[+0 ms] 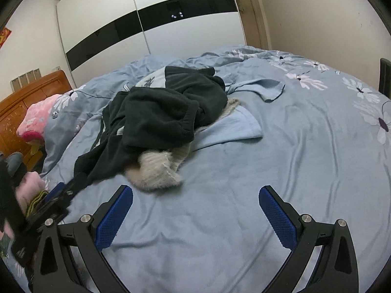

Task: Fold clothes

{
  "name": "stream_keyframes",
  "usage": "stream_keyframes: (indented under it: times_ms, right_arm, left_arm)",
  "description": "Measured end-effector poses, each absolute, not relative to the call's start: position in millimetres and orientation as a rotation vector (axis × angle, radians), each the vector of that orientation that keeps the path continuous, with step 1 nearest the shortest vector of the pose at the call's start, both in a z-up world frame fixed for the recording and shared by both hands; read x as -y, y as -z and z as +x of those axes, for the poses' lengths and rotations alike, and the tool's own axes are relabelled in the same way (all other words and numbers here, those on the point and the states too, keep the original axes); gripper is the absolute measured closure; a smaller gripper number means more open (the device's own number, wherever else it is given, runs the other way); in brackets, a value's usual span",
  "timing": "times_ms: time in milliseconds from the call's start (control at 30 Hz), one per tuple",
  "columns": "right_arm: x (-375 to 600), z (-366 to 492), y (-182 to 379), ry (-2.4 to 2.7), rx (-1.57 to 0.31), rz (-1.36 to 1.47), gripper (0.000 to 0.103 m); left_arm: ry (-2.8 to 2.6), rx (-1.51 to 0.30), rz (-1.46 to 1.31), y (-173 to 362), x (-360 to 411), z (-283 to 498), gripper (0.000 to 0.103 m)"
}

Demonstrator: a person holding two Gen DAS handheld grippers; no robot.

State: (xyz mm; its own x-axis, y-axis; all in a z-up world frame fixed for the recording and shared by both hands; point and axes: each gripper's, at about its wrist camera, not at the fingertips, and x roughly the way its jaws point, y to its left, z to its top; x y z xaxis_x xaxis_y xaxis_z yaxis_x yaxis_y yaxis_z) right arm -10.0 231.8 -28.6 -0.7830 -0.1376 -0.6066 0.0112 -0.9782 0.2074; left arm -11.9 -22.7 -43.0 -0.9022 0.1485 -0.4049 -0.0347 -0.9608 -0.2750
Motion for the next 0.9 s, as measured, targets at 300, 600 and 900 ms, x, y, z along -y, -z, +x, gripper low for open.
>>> stream_keyframes:
  times_ms: [300, 600, 900]
  right_arm:
    - [-211.4, -19.5, 15.9, 2.886, 0.162, 0.961, 0.0]
    - [-198.0, -21.0, 9.9, 2.855, 0.086, 0.941, 0.0]
    - [-197.7, -20.6, 7.3, 2.85, 0.056, 0.931, 0.0]
  left_arm:
    - [-2.959, 0.444, -0.58, 35.9, 30.3, -3.7, 0.0]
    - [-2.957, 0.374, -0.538, 33.2, 22.7, 0.4, 0.0]
    - [-2.954, 0.331, -0.544, 36.5, 17.1, 1.1, 0.0]
